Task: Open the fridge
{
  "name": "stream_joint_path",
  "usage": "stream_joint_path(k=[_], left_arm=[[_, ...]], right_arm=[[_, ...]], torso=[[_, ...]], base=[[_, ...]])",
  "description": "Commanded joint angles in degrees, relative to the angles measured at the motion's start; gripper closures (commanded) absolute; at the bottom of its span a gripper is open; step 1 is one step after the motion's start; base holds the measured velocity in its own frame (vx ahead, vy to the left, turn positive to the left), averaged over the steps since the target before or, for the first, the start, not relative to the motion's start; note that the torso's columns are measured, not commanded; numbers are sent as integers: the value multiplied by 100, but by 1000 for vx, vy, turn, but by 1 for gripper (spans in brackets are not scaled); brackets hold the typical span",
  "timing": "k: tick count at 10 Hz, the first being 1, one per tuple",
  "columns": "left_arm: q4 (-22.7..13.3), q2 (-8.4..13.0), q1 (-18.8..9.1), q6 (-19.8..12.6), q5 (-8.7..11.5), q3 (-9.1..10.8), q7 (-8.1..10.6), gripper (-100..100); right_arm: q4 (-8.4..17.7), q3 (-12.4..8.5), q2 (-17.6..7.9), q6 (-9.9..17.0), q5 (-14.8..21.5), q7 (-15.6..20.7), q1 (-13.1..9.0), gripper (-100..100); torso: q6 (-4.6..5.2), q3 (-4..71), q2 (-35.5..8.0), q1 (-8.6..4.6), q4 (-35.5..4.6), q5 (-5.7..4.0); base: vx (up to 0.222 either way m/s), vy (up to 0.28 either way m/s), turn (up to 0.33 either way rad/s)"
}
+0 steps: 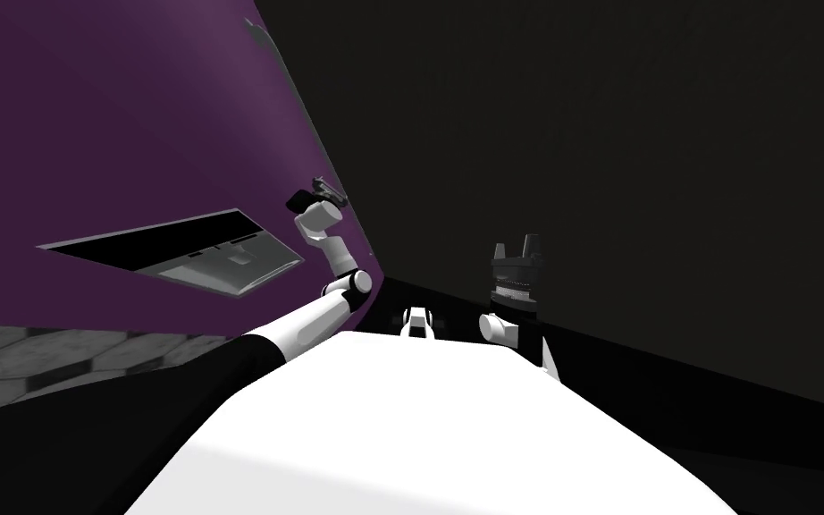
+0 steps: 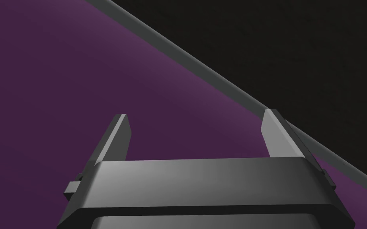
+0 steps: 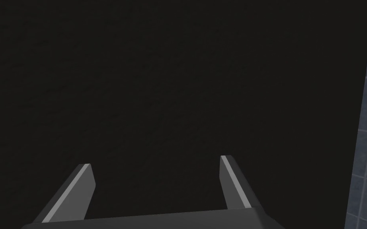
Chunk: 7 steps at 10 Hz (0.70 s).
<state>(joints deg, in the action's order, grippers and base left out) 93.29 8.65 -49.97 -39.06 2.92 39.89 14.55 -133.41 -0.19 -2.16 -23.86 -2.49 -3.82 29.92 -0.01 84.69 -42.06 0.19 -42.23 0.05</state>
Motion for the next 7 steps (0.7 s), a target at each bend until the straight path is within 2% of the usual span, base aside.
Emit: stream_joint_path(k=[1,2,5,7], left_arm=[[51,-129,-128,-136,-78,17,-5,-100],[68,-176,-184,-196,-96,27,-11,-100],[123,-131,-349,-371,-149,57,-28,-100],[146,-253,-448,-478,-183,71,-41,-100]], right_arm=[[0,0,0,0,0,0,0,0],[0,0,0,0,0,0,0,0],[0,0,0,0,0,0,0,0],[0,0,0,0,0,0,0,0]], torso=[[2,6,6,-5,5,1],[2,-2,-8,-11,1,-2],[1,-15,-27,-22,-7,-5],[1,-10,-20,-19,-4,-4]], base=[[165,139,3],[187,163,2],[195,160,4],[205,158,3]])
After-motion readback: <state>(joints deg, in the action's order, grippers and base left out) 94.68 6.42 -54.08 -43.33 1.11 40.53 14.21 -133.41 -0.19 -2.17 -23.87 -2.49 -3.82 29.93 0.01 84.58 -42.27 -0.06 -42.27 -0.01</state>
